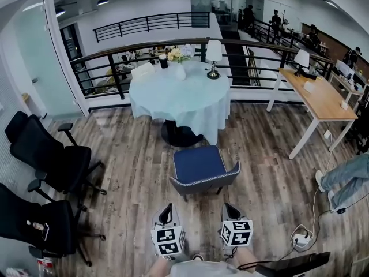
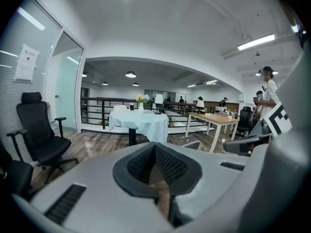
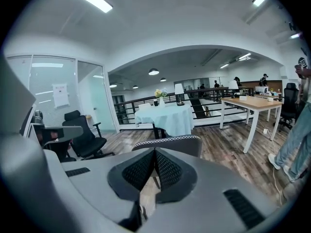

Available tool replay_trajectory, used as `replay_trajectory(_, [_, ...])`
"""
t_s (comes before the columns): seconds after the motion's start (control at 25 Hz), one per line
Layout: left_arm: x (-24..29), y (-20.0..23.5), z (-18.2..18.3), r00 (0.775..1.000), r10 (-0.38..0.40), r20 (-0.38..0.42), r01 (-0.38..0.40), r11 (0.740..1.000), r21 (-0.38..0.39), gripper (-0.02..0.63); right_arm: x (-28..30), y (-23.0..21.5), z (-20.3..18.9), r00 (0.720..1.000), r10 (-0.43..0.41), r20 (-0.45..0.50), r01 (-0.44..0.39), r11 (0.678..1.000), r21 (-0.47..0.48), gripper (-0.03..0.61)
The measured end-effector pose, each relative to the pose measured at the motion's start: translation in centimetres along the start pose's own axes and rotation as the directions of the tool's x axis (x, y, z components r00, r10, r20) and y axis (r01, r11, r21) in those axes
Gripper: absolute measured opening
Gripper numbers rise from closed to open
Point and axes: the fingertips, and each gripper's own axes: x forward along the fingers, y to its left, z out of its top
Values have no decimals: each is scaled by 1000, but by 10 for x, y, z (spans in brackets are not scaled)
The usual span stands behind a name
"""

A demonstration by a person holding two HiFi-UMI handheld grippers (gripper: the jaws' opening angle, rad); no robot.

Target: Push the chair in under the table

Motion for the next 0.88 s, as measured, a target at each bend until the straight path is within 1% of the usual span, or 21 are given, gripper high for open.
replay_trajectory(0.2, [40, 16, 11, 999, -32, -1, 32, 999, 9, -2, 32, -8, 15, 999, -48, 6, 48, 998, 35, 17])
replay_trajectory(0.4, [81, 41, 38, 998, -48, 31, 48, 999, 5, -2, 66, 2, 44, 999, -44, 23, 43, 999, 32, 17])
replay_trajectory(0.52, [105, 53, 49, 998, -64, 27, 64, 998, 8, -2, 88, 3, 59, 998, -59, 31, 57, 997, 41, 17])
replay_trajectory(0.68, [132, 66, 63, 995, -93, 20, 93, 996, 16, -2, 115, 5, 70, 996, -83, 17, 82, 994, 65, 17])
replay_trajectory(0.88, [163, 88, 80, 993, -113, 24, 113, 993, 22, -2, 151, 14, 87, 996, -90, 13, 88, 993, 82, 17])
